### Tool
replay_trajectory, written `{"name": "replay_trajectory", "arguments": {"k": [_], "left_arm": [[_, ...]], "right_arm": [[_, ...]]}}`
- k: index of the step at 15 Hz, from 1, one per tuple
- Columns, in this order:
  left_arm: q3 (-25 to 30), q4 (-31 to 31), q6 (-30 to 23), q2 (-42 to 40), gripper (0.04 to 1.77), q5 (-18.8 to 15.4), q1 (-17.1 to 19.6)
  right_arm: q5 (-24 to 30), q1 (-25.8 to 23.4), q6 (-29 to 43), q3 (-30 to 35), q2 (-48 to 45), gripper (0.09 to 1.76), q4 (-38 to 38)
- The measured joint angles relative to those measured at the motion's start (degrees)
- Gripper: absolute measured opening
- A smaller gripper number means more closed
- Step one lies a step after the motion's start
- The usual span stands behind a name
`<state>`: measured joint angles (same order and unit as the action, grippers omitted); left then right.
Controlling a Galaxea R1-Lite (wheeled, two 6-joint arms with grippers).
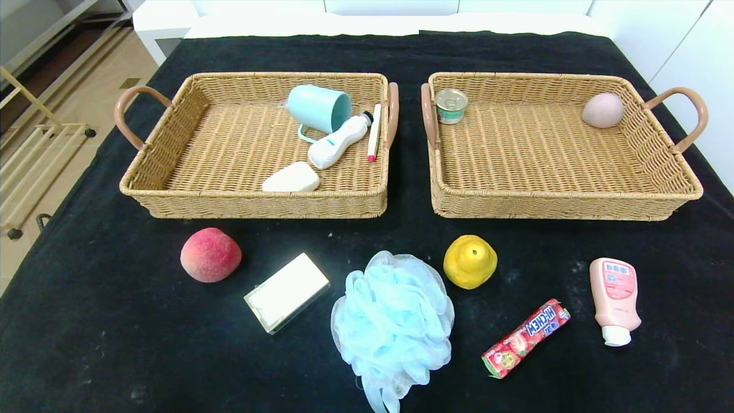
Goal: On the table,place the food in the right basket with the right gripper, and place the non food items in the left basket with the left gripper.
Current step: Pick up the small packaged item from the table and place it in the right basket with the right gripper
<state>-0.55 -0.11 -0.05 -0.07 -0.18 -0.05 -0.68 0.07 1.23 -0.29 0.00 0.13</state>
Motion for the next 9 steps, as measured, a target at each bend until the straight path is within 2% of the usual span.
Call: {"name": "replay_trajectory", "arguments": {"k": [3, 6, 9], "left_arm": [[-6.2, -0.5, -2.9, 1.9, 1.72, -2.2, 0.0], [-12.3, -1.2, -4.7, 8.4, 1.72, -4.8, -0.7], [-16.8, -2.9, -4.9, 15.1, 1.72, -7.6, -6.3]], "right_arm": [[3.2, 0.0, 5.0, -7.4, 2.3, 1.71, -0.3], [11.2, 0.7, 6.8, -13.8, 8.3, 1.71, -0.6], [14.7, 5.5, 6.3, -18.3, 15.2, 1.71, -1.0]]}}
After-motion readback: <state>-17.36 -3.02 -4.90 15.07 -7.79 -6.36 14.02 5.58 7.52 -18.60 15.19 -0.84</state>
